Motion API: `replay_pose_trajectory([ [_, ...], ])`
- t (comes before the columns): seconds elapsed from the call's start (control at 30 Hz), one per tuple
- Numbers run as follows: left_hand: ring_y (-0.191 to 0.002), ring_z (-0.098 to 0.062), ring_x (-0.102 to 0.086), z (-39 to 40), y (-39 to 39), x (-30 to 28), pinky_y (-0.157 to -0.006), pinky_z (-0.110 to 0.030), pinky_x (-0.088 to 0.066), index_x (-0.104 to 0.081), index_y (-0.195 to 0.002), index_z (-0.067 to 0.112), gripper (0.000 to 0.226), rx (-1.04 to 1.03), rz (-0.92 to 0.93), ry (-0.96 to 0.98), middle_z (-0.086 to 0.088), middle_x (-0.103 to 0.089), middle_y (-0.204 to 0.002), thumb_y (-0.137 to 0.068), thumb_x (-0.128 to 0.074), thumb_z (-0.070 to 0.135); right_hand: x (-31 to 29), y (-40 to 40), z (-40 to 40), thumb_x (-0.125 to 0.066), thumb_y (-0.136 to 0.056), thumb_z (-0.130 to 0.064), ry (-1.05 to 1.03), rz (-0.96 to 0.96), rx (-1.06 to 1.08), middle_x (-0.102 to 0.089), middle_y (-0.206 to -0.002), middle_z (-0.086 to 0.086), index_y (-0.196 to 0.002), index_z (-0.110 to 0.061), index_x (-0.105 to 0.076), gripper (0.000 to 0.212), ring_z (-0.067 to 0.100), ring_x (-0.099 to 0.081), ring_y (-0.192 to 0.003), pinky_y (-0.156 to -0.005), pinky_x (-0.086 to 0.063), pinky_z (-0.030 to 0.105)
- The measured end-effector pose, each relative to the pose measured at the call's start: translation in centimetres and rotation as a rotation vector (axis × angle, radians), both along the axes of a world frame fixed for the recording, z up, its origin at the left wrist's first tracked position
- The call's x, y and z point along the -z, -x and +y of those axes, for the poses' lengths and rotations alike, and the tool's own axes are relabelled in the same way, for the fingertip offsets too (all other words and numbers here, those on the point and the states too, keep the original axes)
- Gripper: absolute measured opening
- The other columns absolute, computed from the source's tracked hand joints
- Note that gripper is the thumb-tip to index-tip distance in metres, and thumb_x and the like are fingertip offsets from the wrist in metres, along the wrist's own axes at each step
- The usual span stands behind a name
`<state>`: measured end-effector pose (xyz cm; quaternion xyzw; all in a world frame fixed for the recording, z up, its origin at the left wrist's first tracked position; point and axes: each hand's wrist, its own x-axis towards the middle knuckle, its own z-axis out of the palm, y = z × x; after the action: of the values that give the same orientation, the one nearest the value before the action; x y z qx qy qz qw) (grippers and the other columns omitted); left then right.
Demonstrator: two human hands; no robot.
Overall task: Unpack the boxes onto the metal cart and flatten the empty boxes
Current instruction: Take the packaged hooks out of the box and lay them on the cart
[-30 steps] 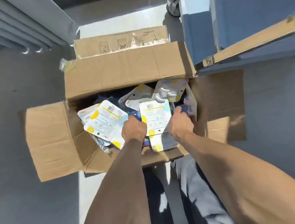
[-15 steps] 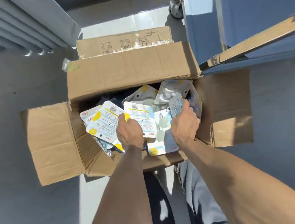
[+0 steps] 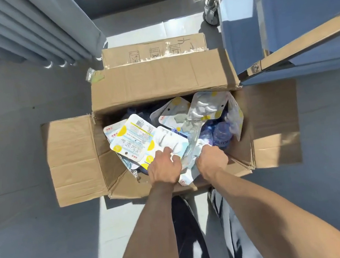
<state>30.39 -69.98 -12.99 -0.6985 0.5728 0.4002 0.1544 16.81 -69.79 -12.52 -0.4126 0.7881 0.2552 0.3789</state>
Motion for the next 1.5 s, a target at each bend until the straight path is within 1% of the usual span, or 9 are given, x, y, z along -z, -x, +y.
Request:
replay_pose_trajectory([
  [0.13,-0.106,-0.034,-0.054,0.9,0.1,2.1,-0.082,-0.04,-0.043,-0.054,-0.122,0.009,0.03,-0.092,-0.147,0.055,-0.015,-0.05,-0.116,-0.093,-0.045,0.013,2.5,0.4,1.6,-0.047,-0.092,-0.005,0.168,-0.033,-0.287,-0.052,-0.123,0.009,-0.12,-0.011,-0.056,0.03,0.029,-0.048,-0.117,-0.086,-0.048,0.037],
  [0.33,-0.106,-0.031,-0.052,0.1,0.6,4.8,-0.08,-0.041,-0.043,-0.054,-0.112,0.008,0.022,-0.085,-0.136,0.129,-0.012,-0.051,-0.113,-0.095,-0.048,0.021,6.5,0.8,2.4,-0.053,-0.088,-0.009,0.007,-0.212,-0.45,-0.054,-0.122,0.011,-0.128,-0.008,-0.058,0.04,0.031,-0.043,-0.118,-0.097,-0.046,0.04],
  [0.43,-0.099,-0.034,-0.057,-0.5,1.2,5.4,-0.079,-0.044,-0.046,-0.052,-0.11,0.007,0.021,-0.174,-0.119,0.178,-0.013,-0.057,-0.109,-0.097,-0.051,0.024,6.4,0.7,2.3,-0.054,-0.089,-0.011,0.043,-0.179,-0.434,-0.049,-0.127,0.012,-0.13,-0.009,-0.054,0.041,0.032,-0.043,-0.119,-0.094,-0.046,0.041],
  [0.57,-0.1,-0.036,-0.058,-0.9,1.4,5.8,-0.081,-0.041,-0.045,-0.056,-0.108,0.002,0.026,-0.338,-0.177,0.062,-0.016,-0.058,-0.11,-0.095,-0.055,0.024,6.7,0.5,2.0,-0.045,-0.094,-0.009,0.101,-0.127,-0.287,-0.057,-0.123,0.009,-0.125,-0.012,-0.055,0.033,0.029,-0.055,-0.116,-0.088,-0.047,0.038],
  [0.83,-0.098,-0.031,-0.062,0.1,0.5,5.5,-0.076,-0.034,-0.044,-0.062,-0.105,0.006,0.02,-0.131,-0.268,-0.013,-0.012,-0.061,-0.109,-0.096,-0.049,0.018,5.4,1.0,1.7,-0.043,-0.095,-0.013,0.048,0.019,-0.452,-0.052,-0.131,0.011,-0.127,-0.016,-0.058,0.035,0.031,-0.045,-0.124,-0.098,-0.036,0.042],
  [1.0,-0.095,-0.033,-0.061,-0.7,0.7,3.0,-0.071,-0.035,-0.039,-0.06,-0.104,0.006,0.021,-0.141,-0.257,0.053,-0.013,-0.059,-0.106,-0.098,-0.045,0.021,2.6,1.9,1.9,-0.052,-0.093,-0.015,-0.024,0.053,-0.178,-0.055,-0.126,0.01,-0.126,-0.011,-0.054,0.034,0.026,-0.06,-0.112,-0.085,-0.047,0.034],
  [1.23,-0.083,-0.031,-0.06,-5.4,1.5,-7.4,-0.066,-0.033,-0.042,-0.067,-0.097,0.0,0.024,-0.314,-0.226,0.018,-0.015,-0.068,-0.096,-0.088,-0.059,0.021,-7.8,3.6,-1.0,-0.054,-0.094,-0.023,0.047,0.054,0.094,-0.063,-0.12,0.01,-0.119,-0.01,-0.059,0.029,0.028,-0.062,-0.112,-0.087,-0.049,0.032],
  [1.4,-0.096,-0.034,-0.066,-9.2,3.7,-22.7,-0.072,-0.031,-0.045,-0.068,-0.093,0.005,0.019,-0.282,-0.176,0.068,-0.015,-0.07,-0.101,-0.086,-0.057,0.02,-22.8,3.8,-5.3,-0.054,-0.093,-0.022,0.13,0.02,0.174,-0.063,-0.123,0.007,-0.122,-0.013,-0.058,0.03,0.026,-0.062,-0.115,-0.089,-0.05,0.03],
  [1.5,-0.091,-0.032,-0.065,-13.1,6.0,-33.8,-0.069,-0.029,-0.042,-0.068,-0.091,0.007,0.02,-0.255,-0.134,0.213,-0.013,-0.071,-0.1,-0.087,-0.054,0.022,-33.4,4.7,-8.2,-0.054,-0.093,-0.023,0.226,-0.019,0.195,-0.061,-0.127,0.006,-0.125,-0.014,-0.057,0.033,0.026,-0.061,-0.118,-0.091,-0.05,0.032],
])
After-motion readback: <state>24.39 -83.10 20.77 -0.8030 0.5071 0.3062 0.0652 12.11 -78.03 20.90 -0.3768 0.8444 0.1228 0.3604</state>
